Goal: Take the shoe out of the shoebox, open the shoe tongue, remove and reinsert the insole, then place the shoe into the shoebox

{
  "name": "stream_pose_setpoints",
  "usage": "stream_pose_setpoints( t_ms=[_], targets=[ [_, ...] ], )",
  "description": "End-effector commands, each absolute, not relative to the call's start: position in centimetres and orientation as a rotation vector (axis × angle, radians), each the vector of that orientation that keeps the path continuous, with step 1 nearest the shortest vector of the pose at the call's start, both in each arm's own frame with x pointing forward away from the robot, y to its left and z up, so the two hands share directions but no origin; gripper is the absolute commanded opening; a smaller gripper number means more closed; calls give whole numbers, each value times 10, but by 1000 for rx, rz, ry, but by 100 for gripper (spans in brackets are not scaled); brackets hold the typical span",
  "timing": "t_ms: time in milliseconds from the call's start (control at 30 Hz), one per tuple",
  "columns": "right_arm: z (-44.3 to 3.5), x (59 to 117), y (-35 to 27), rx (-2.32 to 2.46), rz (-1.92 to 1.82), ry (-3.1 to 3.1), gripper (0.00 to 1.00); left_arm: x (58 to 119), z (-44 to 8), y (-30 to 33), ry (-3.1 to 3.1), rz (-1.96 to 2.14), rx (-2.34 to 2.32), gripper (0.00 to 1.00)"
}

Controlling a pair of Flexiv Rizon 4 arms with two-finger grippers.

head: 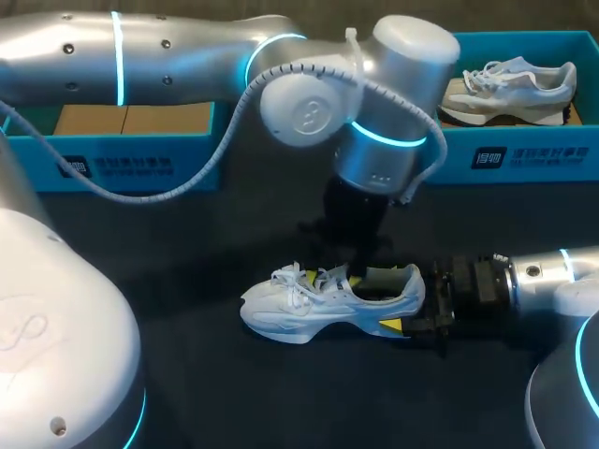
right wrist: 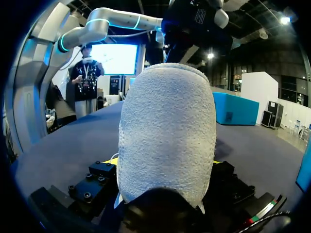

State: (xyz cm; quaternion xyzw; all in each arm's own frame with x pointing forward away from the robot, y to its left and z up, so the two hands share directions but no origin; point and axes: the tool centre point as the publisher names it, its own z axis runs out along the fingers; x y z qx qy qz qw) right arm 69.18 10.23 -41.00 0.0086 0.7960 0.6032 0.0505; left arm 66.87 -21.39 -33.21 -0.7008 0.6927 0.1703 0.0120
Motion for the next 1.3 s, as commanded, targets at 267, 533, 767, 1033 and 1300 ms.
stream_pose_setpoints(
  t_ms=[267, 533, 767, 1033, 1300],
  targets=[
    [-409, 690, 104, 28, 1830, 2426, 0, 667, -338, -222, 2127, 558, -2150, 43],
    [-409, 690, 104, 28, 1830, 2426, 0, 663, -327, -205, 2082, 453, -2193, 24],
    [-409, 690, 104, 28, 1830, 2426, 0, 663, -322, -195, 2058, 370, -2245, 0],
    [-409, 690, 104, 28, 1830, 2426, 0, 669, -323, -176, 2111, 170, -2409, 0],
    [-409, 690, 104, 28, 1830, 2426, 0, 676, -320, -151, 2157, -87, -2574, 0]
  ],
)
